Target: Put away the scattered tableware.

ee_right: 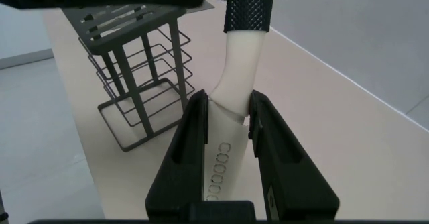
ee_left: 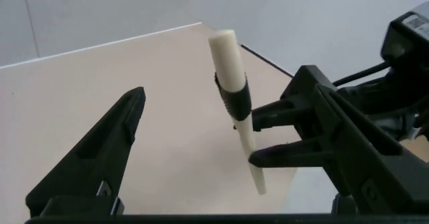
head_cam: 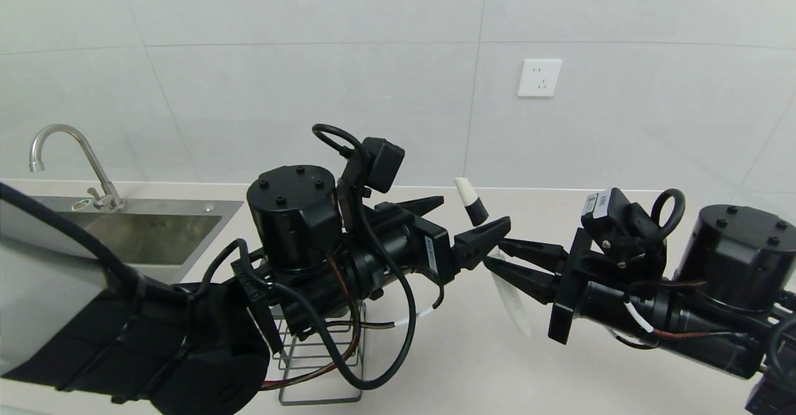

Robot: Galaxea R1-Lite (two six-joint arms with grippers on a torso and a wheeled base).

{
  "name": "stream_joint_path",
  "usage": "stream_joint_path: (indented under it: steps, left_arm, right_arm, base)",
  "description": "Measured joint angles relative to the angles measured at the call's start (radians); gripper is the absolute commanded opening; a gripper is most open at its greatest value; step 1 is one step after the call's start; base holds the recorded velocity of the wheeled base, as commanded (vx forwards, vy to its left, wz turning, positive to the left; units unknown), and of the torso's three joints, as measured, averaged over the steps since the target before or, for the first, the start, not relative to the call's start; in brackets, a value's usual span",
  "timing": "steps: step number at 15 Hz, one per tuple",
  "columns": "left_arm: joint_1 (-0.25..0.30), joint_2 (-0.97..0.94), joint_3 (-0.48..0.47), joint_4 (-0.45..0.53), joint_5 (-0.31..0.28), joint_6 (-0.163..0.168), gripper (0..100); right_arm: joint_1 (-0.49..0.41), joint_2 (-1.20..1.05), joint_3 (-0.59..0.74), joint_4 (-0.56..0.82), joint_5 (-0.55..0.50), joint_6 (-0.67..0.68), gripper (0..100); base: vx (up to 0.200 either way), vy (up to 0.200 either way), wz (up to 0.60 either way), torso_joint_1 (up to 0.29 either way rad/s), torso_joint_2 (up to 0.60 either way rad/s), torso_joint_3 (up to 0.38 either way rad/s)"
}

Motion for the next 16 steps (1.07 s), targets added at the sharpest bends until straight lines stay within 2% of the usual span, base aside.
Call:
stream_joint_path:
  steps: [7, 11, 14, 15, 16]
  left_arm:
    - [-0.014, 0.08, -0.049, -0.16, -0.006, -0.012, 100]
    - [-0.021, 0.099, -0.068, -0.201, -0.005, -0.067, 100]
    - [-0.021, 0.102, -0.083, -0.212, -0.006, -0.073, 100]
    - [-0.021, 0.103, -0.089, -0.212, -0.006, -0.073, 0]
    - [-0.021, 0.104, -0.093, -0.211, -0.008, -0.073, 0]
  right_arm:
    - [0.003, -0.009, -0.018, -0.001, 0.0, 0.003, 0]
    - [0.011, -0.008, -0.043, -0.008, -0.001, 0.015, 0]
    - [0.013, -0.008, -0.051, -0.007, -0.001, 0.016, 0]
    - [0.012, -0.008, -0.055, -0.008, -0.001, 0.016, 0]
    - [0.012, -0.008, -0.059, -0.008, -0.001, 0.016, 0]
  base:
    - [0.0, 0.0, 0.0, 0.0, 0.0, 0.0]
    - [0.0, 0.0, 0.0, 0.0, 0.0, 0.0]
    - [0.0, 0.0, 0.0, 0.0, 0.0, 0.0]
    - [0.0, 0.0, 0.0, 0.0, 0.0, 0.0]
    - [0.0, 0.0, 0.0, 0.0, 0.0, 0.0]
